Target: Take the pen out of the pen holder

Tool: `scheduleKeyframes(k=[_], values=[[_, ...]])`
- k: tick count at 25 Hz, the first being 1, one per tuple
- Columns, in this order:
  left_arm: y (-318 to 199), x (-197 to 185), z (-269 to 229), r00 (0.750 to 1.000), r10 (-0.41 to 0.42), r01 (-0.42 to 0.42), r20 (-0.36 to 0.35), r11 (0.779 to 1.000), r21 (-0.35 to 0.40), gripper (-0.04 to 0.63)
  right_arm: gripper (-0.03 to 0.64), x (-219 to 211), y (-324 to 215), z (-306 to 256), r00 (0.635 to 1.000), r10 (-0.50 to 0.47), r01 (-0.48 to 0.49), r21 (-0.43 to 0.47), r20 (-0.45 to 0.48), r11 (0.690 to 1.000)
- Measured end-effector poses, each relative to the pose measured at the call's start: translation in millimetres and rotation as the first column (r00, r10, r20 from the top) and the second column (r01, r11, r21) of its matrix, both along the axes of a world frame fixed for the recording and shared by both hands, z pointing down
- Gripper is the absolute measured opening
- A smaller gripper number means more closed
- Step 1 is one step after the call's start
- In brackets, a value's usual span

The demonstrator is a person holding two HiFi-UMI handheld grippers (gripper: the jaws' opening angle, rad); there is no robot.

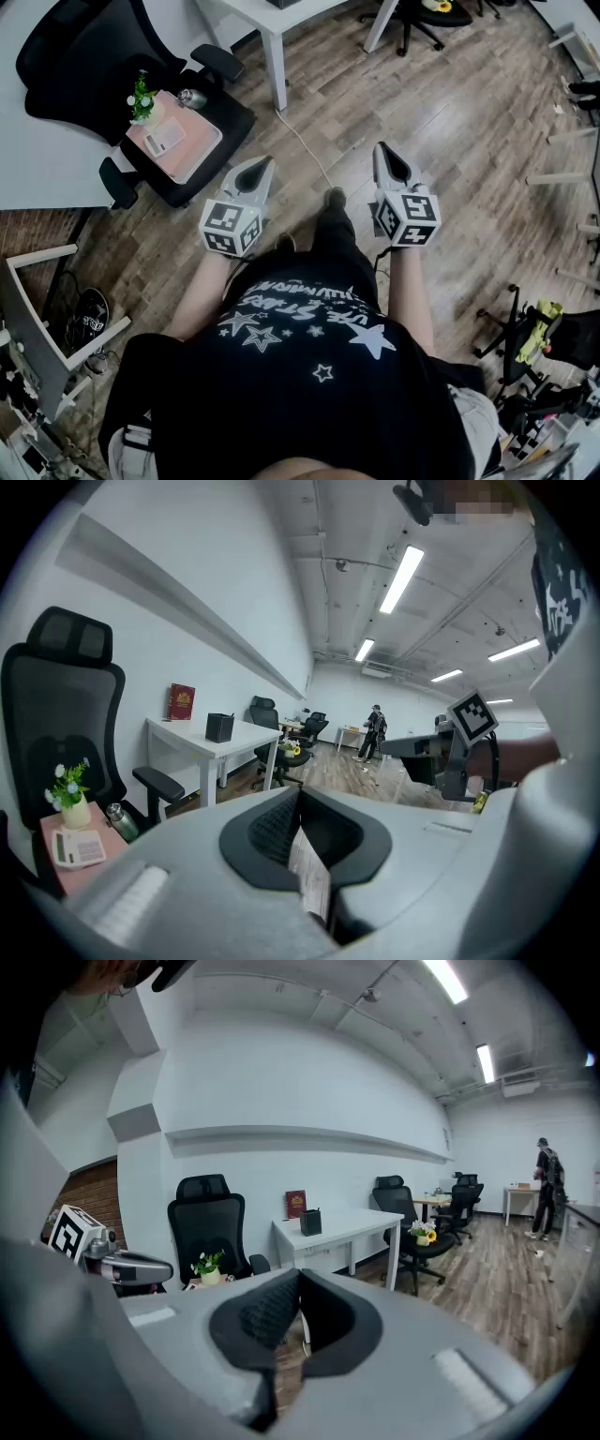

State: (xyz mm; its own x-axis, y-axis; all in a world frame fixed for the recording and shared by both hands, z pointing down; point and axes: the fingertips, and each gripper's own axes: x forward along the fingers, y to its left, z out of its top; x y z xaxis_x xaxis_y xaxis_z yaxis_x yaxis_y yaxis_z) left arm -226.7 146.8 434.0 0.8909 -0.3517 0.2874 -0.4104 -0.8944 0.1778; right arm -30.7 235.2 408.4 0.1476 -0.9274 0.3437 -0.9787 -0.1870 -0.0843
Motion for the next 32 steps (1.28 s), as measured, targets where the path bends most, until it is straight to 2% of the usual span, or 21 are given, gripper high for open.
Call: scheduleKeyframes(k=[11,17,22,23,24,25,28,32], values=[[-15,-13,-15,0.999,0.03,-0.03,-0.013,0.999,0.036,0.011,0.005,-28,2,-2,1.0,0.02,-0.02,-0.005,-0.008,1.0],[-14,-32,8,1.0,0.013,-0.012,0.019,1.0,-0.023,0.011,0.005,-34,5,2,0.999,0.037,-0.037,-0.028,-0.009,0.999],[-25,-39,8,1.0,0.001,-0.001,0.019,1.0,-0.019,0.011,0.005,-24,1,-6,0.999,0.049,-0.049,-0.004,-0.005,0.999],[-30,-38,6,1.0,-0.009,0.01,0.016,1.0,-0.016,0.011,0.038,-21,-3,-7,0.999,0.039,-0.039,-0.002,-0.004,0.999],[-35,-36,4,1.0,-0.022,0.022,0.012,1.0,-0.013,0.011,0.112,-19,-7,-8,1.0,0.025,-0.025,-0.003,0.0,1.0],[-40,-34,2,0.999,-0.034,0.034,0.007,0.999,-0.011,0.011,0.138,-16,-13,-8,1.0,0.01,-0.01,-0.004,0.003,1.0],[-50,-22,2,0.999,-0.052,0.052,0.004,0.999,-0.017,0.011,0.175,-4,-30,-7,1.0,-0.021,0.021,-0.005,0.012,1.0],[-72,4,12,0.997,-0.072,0.073,0.035,0.997,-0.021,0.011,0.175,22,-67,4,0.997,-0.068,0.068,-0.008,0.034,0.998]])
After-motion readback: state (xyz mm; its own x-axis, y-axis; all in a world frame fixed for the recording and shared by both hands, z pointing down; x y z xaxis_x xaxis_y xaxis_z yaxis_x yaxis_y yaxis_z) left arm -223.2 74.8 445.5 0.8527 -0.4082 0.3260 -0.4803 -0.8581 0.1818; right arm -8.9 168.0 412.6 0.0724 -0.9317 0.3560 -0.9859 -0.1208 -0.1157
